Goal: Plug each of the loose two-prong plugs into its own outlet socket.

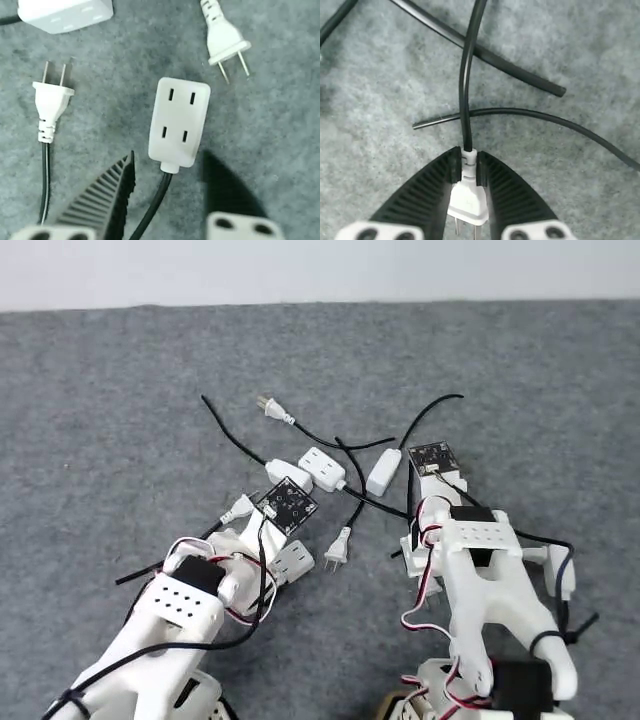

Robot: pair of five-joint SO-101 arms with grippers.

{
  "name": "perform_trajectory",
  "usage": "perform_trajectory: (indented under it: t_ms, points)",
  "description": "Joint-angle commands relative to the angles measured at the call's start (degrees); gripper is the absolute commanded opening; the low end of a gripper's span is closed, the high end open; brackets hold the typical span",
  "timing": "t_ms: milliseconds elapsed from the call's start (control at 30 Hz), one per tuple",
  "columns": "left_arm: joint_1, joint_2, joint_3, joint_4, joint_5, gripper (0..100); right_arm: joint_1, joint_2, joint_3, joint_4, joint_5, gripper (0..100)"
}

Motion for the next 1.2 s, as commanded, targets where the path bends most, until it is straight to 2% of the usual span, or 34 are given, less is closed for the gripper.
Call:
perform_trajectory:
  t_ms: [0,233,367,667,800,867,1033,1167]
  points:
    - [0.0,-1.05,-0.84,-1.58,-0.79,28,-0.48,-2.42,-0.18,-0.66,0.79,0.8]
    - [0.18,-0.44,-0.92,-4.22,-6.51,28,-0.48,-2.42,-0.18,-0.66,0.79,0.8]
    - [0.18,0.18,-0.92,-6.77,-6.59,28,-0.48,-2.42,-0.18,-0.57,0.79,0.8]
    - [0.18,18.46,-11.65,-4.75,-6.95,28,-0.48,-2.42,-0.18,-0.48,0.79,0.8]
    - [0.26,21.45,-14.2,-3.08,-8.26,27,-0.48,-2.42,-0.18,-0.48,0.79,0.8]
    - [0.62,21.8,-14.11,-2.9,-8.26,23,-0.4,-2.42,-0.18,-0.57,0.79,0.8]
    - [4.31,21.98,-14.11,0.79,-8.09,1,-0.4,-2.42,-0.18,-0.66,0.88,0.8]
    - [7.65,22.07,-12.79,4.13,-8.0,3,-0.4,-2.42,-0.18,-0.66,2.02,0.8]
